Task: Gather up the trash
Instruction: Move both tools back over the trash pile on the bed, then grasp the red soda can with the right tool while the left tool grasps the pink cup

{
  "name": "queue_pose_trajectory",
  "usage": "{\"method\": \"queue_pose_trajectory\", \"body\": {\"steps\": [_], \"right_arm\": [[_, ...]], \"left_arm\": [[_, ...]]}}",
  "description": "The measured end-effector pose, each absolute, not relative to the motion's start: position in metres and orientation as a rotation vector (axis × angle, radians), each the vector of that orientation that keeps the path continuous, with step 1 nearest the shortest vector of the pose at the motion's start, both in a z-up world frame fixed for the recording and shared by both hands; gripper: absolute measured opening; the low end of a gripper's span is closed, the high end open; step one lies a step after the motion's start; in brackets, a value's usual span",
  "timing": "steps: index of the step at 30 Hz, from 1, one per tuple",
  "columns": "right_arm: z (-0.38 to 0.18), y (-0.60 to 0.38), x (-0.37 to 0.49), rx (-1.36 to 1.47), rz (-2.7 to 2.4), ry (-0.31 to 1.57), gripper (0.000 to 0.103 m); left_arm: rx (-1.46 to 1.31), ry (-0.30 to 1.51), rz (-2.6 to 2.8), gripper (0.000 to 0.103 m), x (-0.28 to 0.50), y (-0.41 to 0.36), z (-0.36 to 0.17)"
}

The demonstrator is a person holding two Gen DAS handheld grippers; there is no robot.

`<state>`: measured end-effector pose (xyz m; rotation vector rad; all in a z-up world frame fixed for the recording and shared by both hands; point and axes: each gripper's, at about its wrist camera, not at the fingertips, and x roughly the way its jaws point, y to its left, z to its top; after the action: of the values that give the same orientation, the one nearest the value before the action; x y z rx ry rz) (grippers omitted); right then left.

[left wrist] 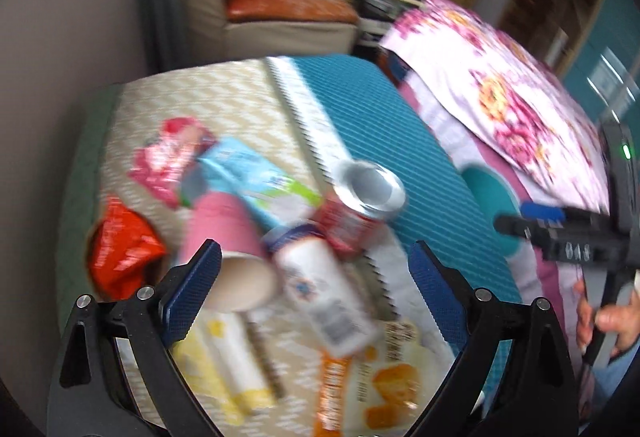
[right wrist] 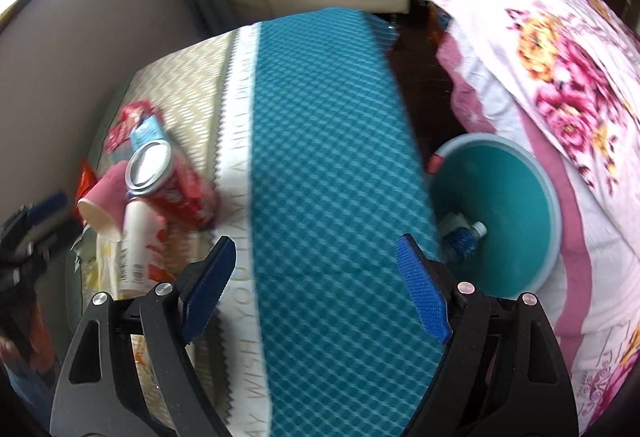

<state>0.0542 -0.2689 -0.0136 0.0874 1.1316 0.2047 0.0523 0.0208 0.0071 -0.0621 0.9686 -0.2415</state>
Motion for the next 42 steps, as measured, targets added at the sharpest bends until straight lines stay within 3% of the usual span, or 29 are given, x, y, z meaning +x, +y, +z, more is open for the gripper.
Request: {"method": "queue_pose_trajectory", "body": {"steps": [9,23,27,34,36,38,42], "right_arm": [[-0.015,-0.197,0.068,-0.025,0.318,1.100,0.079],[-0.024,-0.148,0.102,0.001,0.381,1.084,0.078],[-0.034,-0.148,0.110,0.039,0.409,1.104,0.053],[-0.030,-0.171,0.109,0.089,0.388,1.096,0.053],[-0.028,-0.184,0.107,0.114,0.377,1.096,0.053],[-0.027,-0.192,0.106,0.129,0.367,1.093,0.053],[-0.028,-0.210,0.099,0.164,0.356,1.093,0.053]], "left_arm": [[-0.154,1.039,-0.138,0.094,0.081,0.077,-0.023],[-0.163,1.093,-0.174,0.095,0.082,0.094,-0.048],[-0.153,1.111,-0.174,0.095,0.084,0.090,-0.053],[-0.114,1.130,-0.163,0.094,0.089,0.078,-0.062],[-0.108,1.117,-0.149,0.084,0.088,0.075,-0.061],[-0.106,1.097,-0.152,0.060,0.085,0.072,-0.055],[-0.097,1.074,-0.148,0.047,0.081,0.067,-0.044]]}}
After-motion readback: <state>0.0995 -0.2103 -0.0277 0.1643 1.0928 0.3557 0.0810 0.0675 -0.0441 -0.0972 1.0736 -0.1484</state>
